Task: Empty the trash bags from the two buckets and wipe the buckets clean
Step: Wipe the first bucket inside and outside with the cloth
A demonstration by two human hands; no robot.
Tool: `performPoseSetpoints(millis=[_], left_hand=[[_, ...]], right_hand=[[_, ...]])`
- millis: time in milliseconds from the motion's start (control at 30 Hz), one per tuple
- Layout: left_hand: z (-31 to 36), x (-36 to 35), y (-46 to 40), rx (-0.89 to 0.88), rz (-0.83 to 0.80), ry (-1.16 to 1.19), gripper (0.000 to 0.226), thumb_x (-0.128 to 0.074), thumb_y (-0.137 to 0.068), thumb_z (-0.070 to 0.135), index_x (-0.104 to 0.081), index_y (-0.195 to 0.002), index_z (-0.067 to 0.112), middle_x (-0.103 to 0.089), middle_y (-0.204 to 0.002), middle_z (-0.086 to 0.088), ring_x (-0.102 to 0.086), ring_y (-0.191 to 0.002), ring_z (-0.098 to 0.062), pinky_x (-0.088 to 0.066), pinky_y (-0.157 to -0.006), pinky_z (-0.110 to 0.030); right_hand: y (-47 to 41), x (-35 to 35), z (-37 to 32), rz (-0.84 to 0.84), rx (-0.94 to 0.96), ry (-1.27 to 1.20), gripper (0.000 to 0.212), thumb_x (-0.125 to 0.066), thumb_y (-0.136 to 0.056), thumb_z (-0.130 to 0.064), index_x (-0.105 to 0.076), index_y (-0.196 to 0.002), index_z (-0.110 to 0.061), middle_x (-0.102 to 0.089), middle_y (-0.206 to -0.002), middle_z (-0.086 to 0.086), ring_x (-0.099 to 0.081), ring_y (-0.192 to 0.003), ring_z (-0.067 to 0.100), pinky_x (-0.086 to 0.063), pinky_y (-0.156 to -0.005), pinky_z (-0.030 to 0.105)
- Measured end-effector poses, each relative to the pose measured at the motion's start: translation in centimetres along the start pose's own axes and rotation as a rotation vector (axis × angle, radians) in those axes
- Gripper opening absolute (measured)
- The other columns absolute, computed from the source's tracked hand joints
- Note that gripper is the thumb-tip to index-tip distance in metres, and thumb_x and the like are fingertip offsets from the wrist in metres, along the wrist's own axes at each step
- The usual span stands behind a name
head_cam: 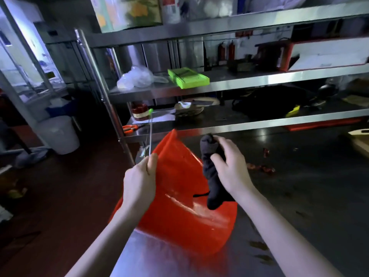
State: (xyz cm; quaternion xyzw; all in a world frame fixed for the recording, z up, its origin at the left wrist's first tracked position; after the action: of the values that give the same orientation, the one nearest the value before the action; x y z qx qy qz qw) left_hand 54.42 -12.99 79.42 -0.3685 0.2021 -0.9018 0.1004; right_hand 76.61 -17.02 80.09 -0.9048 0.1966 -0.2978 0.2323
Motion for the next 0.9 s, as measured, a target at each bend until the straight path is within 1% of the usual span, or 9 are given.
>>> performPoseSetpoints(millis=[133, 233, 400, 500, 600, 633, 733, 833, 900], left_hand=[[-3.8, 0.2, 2.3, 0.213, 0.089, 0.103, 0.037, -0.036, -0.104, 0.031, -0.069, -0.114, 0.020, -0.072, -0.101, -0.009, -0.063, -0.095, -0.029, -0.039, -0.074, -0.031], [-5.5, 0.1, 4.3, 0.358, 0.123, 0.236, 0.036, -0.034, -0.105, 0.027, -0.067, -0.120, 0.023, -0.070, -0.102, -0.002, -0.061, -0.098, -0.021, -0.034, -0.071, -0.020], [-6.6, -0.1, 3.8, 0.461, 0.072, 0.382, 0.035, -0.031, -0.105, 0.032, -0.060, -0.125, 0.031, -0.063, -0.107, 0.004, -0.055, -0.087, -0.009, -0.037, -0.066, -0.016], [-6.9, -0.9, 3.0, 0.457, -0.027, 0.344, 0.035, -0.030, -0.104, 0.037, -0.050, -0.133, 0.035, -0.065, -0.116, 0.000, -0.058, -0.088, -0.014, -0.040, -0.076, -0.029], [-7.3, -1.0, 2.2, 0.432, -0.109, 0.304, 0.044, -0.037, -0.103, 0.039, -0.036, -0.147, 0.041, -0.061, -0.125, 0.007, -0.060, -0.103, -0.015, -0.043, -0.085, -0.025], [-7.3, -1.0, 2.0, 0.436, -0.114, 0.307, 0.044, -0.039, -0.102, 0.039, -0.036, -0.147, 0.042, -0.063, -0.120, 0.010, -0.062, -0.097, -0.010, -0.046, -0.081, -0.018], [-7.4, -1.0, 2.2, 0.466, -0.096, 0.325, 0.042, -0.041, -0.102, 0.039, -0.040, -0.142, 0.047, -0.068, -0.094, 0.010, -0.060, -0.071, 0.000, -0.044, -0.062, -0.010], [-7.6, -1.0, 3.4, 0.434, -0.053, 0.361, 0.041, -0.038, -0.102, 0.040, -0.041, -0.142, 0.050, -0.071, -0.107, 0.004, -0.066, -0.086, -0.008, -0.053, -0.079, -0.025], [-7.7, -1.0, 3.9, 0.421, -0.025, 0.385, 0.041, -0.036, -0.102, 0.040, -0.041, -0.142, 0.050, -0.069, -0.119, -0.006, -0.065, -0.102, -0.022, -0.051, -0.094, -0.041]], right_hand=[[1.9, -8.9, -3.6, -0.197, 0.142, 0.193, 0.048, -0.043, -0.084, -0.027, -0.058, -0.128, -0.016, -0.059, -0.116, 0.006, -0.050, -0.105, 0.029, -0.041, -0.094, 0.041], [4.5, -14.3, -3.8, -0.323, 0.186, 0.443, 0.050, -0.039, -0.085, -0.043, -0.061, -0.126, -0.026, -0.061, -0.125, -0.003, -0.054, -0.116, 0.027, -0.043, -0.095, 0.047], [4.5, -16.1, -2.6, -0.353, 0.109, 0.482, 0.051, -0.027, -0.093, -0.058, -0.058, -0.127, -0.035, -0.050, -0.143, -0.007, -0.034, -0.140, 0.026, -0.010, -0.110, 0.070], [4.4, -16.3, -2.3, -0.319, 0.143, 0.483, 0.048, -0.035, -0.094, -0.055, -0.063, -0.124, -0.030, -0.055, -0.139, -0.004, -0.041, -0.137, 0.027, -0.023, -0.110, 0.065], [4.1, -15.3, -0.3, -0.196, 0.185, 0.474, 0.043, -0.042, -0.091, -0.043, -0.069, -0.115, -0.020, -0.064, -0.127, -0.001, -0.053, -0.127, 0.023, -0.040, -0.106, 0.053], [3.8, -14.3, 1.0, -0.146, 0.159, 0.478, 0.041, -0.044, -0.089, -0.039, -0.070, -0.110, -0.016, -0.068, -0.120, 0.003, -0.059, -0.120, 0.023, -0.045, -0.102, 0.050], [2.0, -9.2, 6.0, 0.006, -0.108, 0.558, 0.027, -0.050, -0.089, -0.029, -0.065, -0.106, -0.014, -0.071, -0.096, 0.014, -0.068, -0.091, 0.035, -0.051, -0.080, 0.043], [0.8, -5.2, 9.7, -0.054, -0.553, 0.500, 0.036, -0.046, -0.097, -0.035, -0.049, -0.132, -0.027, -0.066, -0.115, 0.015, -0.062, -0.102, 0.039, -0.044, -0.076, 0.039], [0.7, -6.4, 8.7, -0.030, -0.471, 0.611, 0.031, -0.040, -0.097, -0.037, -0.060, -0.115, -0.024, -0.068, -0.111, 0.011, -0.062, -0.102, 0.035, -0.043, -0.080, 0.039]])
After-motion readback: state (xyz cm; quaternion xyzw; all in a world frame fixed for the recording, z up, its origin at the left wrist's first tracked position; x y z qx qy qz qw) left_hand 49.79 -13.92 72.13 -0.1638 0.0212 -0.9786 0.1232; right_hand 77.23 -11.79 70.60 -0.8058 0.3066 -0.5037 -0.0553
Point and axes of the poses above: each hand's wrist, its own y-axis away from the middle knuckle, its own x-axis out of the back of the hand, z = x × y, the point moved 4 cm from there along -y, towards the middle knuckle
